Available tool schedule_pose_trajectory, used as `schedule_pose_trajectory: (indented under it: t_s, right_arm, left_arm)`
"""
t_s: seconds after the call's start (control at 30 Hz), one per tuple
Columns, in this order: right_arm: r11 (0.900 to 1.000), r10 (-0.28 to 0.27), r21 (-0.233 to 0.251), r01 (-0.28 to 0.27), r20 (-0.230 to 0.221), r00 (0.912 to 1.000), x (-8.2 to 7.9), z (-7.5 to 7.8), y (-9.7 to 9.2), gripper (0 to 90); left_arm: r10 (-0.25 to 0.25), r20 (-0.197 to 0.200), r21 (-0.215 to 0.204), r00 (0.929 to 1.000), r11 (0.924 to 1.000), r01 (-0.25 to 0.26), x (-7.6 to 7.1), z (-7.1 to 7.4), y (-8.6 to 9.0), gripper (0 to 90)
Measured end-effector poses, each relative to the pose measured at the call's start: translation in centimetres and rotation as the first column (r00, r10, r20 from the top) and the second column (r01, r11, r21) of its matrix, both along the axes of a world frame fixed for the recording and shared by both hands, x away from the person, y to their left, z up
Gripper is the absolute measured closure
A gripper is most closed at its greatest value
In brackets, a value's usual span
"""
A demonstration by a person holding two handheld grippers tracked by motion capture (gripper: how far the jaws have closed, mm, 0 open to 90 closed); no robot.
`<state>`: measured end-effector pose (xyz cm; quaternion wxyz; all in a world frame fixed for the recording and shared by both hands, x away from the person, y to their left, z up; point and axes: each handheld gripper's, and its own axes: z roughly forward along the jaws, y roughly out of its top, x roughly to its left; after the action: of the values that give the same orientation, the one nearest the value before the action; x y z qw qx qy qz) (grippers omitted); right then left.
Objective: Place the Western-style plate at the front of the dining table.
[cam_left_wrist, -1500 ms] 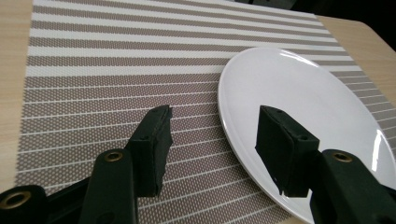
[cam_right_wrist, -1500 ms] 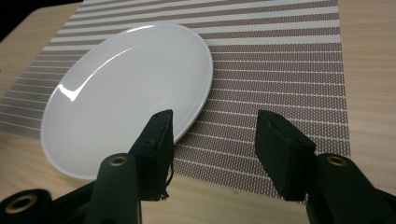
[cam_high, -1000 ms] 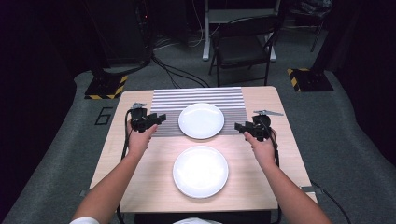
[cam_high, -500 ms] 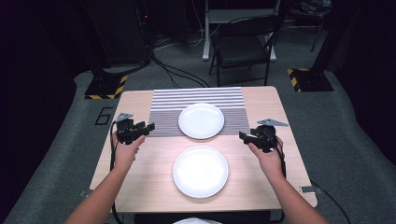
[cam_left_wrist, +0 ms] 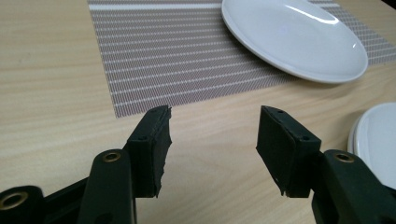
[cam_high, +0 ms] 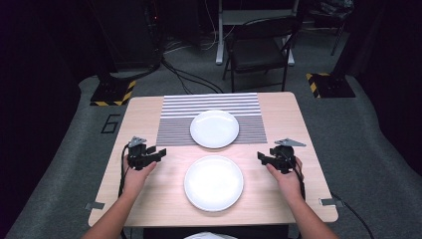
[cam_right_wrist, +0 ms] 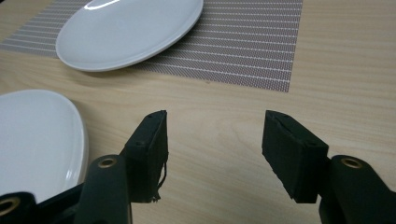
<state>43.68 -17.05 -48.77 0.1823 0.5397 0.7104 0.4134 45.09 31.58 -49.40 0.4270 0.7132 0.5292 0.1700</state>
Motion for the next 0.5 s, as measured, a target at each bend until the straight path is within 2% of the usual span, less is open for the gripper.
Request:
schedule_pose_trajectory:
  t_s: [0.03,0.1,0.17,0.3,0.4,0.5]
  right_arm:
    - [1.0,0.0,-0.009,0.0,-0.001,1.0,0.0,-0.2,0.0,40.2]
    - [0.9996,0.002,-0.028,-0.002,0.001,1.0,-0.1,-0.6,0.1,40.3]
    - [0.9995,0.004,-0.03,-0.004,-0.002,1.0,-0.2,-0.9,0.2,40.2]
    - [0.9985,0.001,-0.055,0.0,0.005,1.0,-0.2,-1.4,0.3,40.3]
    - [0.9971,0.008,-0.075,-0.007,0.011,0.9999,-0.2,-1.7,0.2,39.5]
    - [0.9956,0.002,-0.094,-0.002,0.004,1.0,0.0,-2.1,0.0,39.4]
  left_arm:
    - [-0.001,-0.009,0.012,1.0,0.9999,0.001,0.0,-0.2,-0.1,44.0]
    - [-0.001,0.021,0.025,0.9998,0.9997,0.0,-0.2,-0.5,-0.1,44.0]
    - [-0.014,0.012,0.053,0.9998,0.9985,0.013,-0.3,-0.9,-0.1,44.2]
    - [-0.003,-0.014,0.066,0.9999,0.9978,0.004,-0.4,-1.6,0.2,44.2]
    - [0.008,0.009,0.073,0.9999,0.9973,-0.008,-0.7,-1.9,0.5,44.2]
    - [0.009,0.009,0.091,0.9999,0.9958,-0.01,-0.9,-2.2,0.7,44.1]
